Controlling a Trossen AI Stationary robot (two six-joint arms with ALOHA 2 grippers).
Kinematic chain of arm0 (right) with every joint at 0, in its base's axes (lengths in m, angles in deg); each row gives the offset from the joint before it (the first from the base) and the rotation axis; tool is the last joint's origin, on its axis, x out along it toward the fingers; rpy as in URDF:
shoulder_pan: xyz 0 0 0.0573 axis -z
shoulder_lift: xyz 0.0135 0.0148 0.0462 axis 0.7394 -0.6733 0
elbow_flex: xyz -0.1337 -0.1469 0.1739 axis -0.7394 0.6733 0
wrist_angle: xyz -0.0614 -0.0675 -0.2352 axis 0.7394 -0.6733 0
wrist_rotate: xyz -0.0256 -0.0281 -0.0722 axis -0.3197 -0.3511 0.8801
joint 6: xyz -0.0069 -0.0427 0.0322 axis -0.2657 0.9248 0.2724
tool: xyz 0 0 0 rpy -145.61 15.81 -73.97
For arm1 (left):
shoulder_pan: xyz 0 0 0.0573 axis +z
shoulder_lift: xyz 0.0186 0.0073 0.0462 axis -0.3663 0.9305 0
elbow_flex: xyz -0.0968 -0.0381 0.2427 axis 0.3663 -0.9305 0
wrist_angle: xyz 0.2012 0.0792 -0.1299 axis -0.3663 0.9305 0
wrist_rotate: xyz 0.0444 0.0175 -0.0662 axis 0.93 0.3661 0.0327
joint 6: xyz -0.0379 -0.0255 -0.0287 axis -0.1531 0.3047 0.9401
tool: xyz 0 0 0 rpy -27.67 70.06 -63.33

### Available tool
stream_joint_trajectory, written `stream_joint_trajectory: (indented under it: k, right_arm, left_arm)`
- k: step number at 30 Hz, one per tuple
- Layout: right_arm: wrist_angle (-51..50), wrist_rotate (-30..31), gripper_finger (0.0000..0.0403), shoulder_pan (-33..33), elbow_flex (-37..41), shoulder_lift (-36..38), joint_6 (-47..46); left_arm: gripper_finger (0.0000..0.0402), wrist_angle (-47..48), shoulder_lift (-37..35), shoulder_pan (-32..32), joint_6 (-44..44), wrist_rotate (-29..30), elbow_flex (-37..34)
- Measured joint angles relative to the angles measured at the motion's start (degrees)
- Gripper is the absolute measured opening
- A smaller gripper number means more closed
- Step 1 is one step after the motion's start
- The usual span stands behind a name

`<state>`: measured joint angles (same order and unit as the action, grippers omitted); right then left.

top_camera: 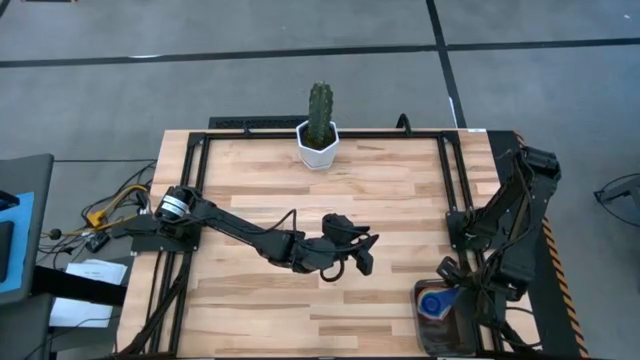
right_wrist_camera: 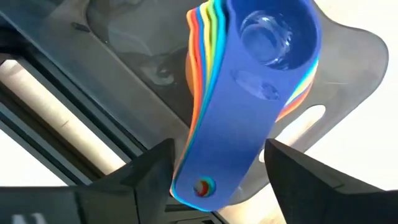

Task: Nest measuring cups in basket
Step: Put the nested measuring cups into the black bin

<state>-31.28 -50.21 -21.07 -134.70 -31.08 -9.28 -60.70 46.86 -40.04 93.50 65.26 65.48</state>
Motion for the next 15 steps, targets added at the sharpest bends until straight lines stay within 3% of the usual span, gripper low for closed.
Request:
stream_joint_trajectory:
  k: [15]
  right_arm:
    - [-3.86,-1.86,0.027,-0.53,0.02,9.49,-4.17]
  left_arm:
    - [0.0155,1.61,0.0,-0.02,0.07,-0.01,-0.07]
